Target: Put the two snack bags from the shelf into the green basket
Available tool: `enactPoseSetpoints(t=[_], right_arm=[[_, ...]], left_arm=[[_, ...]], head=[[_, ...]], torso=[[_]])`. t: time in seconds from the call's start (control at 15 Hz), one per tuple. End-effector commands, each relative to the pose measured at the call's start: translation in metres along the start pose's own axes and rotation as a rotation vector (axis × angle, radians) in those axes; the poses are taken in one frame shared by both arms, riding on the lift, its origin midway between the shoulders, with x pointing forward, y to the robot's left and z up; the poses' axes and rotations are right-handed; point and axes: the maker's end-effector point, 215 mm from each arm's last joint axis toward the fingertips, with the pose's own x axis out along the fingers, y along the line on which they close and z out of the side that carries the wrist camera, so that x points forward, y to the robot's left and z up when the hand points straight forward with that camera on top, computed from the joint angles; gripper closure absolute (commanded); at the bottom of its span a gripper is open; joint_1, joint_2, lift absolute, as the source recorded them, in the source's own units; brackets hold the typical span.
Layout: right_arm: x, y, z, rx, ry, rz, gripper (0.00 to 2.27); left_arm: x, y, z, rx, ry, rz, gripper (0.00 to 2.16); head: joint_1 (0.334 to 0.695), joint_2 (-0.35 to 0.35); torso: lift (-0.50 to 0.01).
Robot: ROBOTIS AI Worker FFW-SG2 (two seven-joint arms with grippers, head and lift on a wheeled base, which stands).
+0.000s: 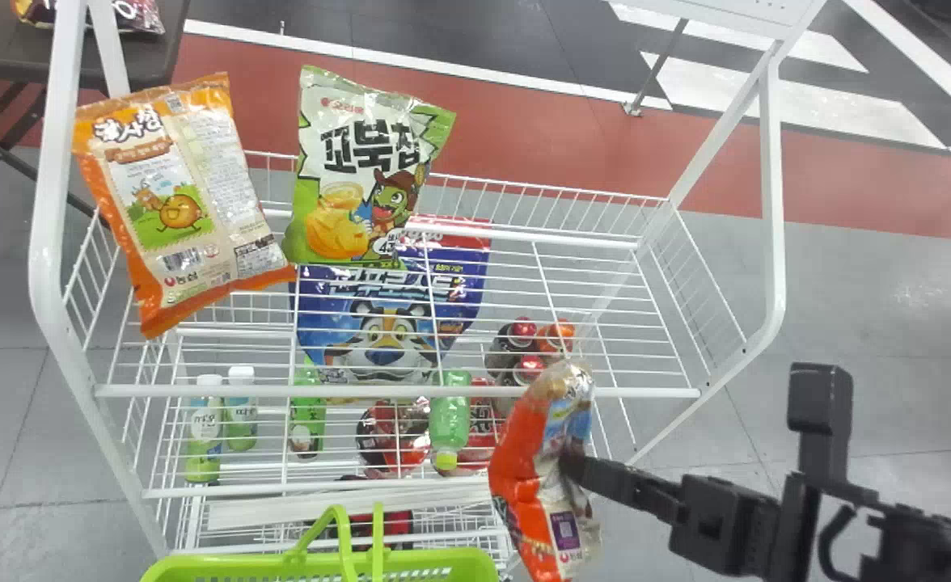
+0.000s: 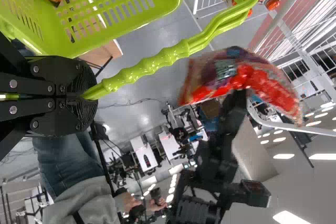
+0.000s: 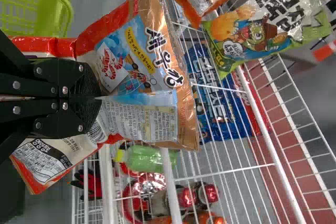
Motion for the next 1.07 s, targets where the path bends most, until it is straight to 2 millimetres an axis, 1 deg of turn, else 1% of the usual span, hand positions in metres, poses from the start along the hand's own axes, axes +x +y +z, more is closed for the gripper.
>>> enactPoseSetpoints(t=[0.0,0.07,0.13,0.33,0.47,0.67,0.8,1.0], right_arm=[[-0.004,0.001,-0.019,0.019,0.041,0.009,2.25],[-0.001,0.004,-0.032,0.028,0.07,0.017,2.25],[0.005,0.007,-0.05,0.038,0.112,0.026,2.25],[0.032,0.014,-0.106,0.102,0.249,0.071,2.25],[0.047,0.026,-0.135,0.125,0.322,0.113,2.25],[0.065,0.055,-0.167,0.098,0.412,0.16,2.25],[0.08,0.07,-0.193,0.074,0.48,0.171,2.25],[0.1,0.087,-0.229,0.063,0.582,0.199,2.25]], left_arm=[[0.001,0.001,-0.001,-0.002,-0.001,0.001,1.83],[0.001,0.0,-0.001,-0.003,0.0,0.0,1.83],[0.002,0.0,-0.001,-0.002,0.0,-0.002,1.83],[0.002,0.001,-0.002,-0.005,0.001,0.001,1.83],[0.003,0.0,-0.002,-0.002,0.0,0.001,1.83],[0.003,-0.001,-0.001,-0.001,0.0,-0.005,1.83],[0.004,-0.002,-0.001,0.001,-0.001,-0.008,1.83],[0.004,-0.002,0.0,0.004,-0.003,-0.008,1.83]], head=[[0.695,-0.35],[0.695,-0.35],[0.695,-0.35],[0.695,-0.35],[0.695,-0.35],[0.695,-0.35],[0.695,-0.35],[0.695,-0.35]], torso=[[-0.01],[-0.01],[-0.01],[-0.01],[-0.01],[-0.01],[-0.01],[-0.01]])
